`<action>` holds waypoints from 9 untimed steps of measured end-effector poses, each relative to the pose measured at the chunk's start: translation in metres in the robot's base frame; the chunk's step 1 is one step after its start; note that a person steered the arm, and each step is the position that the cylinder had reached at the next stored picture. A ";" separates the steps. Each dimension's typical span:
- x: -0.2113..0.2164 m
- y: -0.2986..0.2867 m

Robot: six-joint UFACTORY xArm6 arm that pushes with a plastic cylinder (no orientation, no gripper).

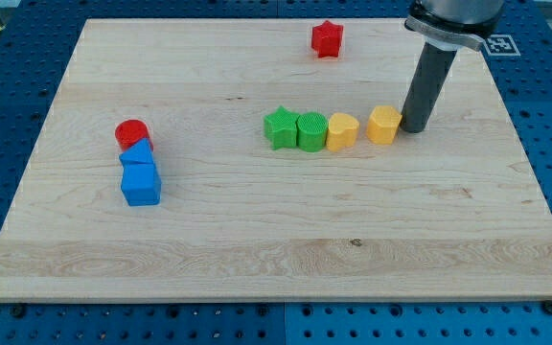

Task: Push the red star diagonal to the top right of the red circle

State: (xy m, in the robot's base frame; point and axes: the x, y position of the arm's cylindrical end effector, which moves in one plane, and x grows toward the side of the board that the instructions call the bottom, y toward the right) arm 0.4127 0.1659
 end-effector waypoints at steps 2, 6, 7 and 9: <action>0.004 -0.009; -0.052 -0.010; -0.077 -0.010; -0.094 -0.007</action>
State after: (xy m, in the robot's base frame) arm 0.3185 0.1589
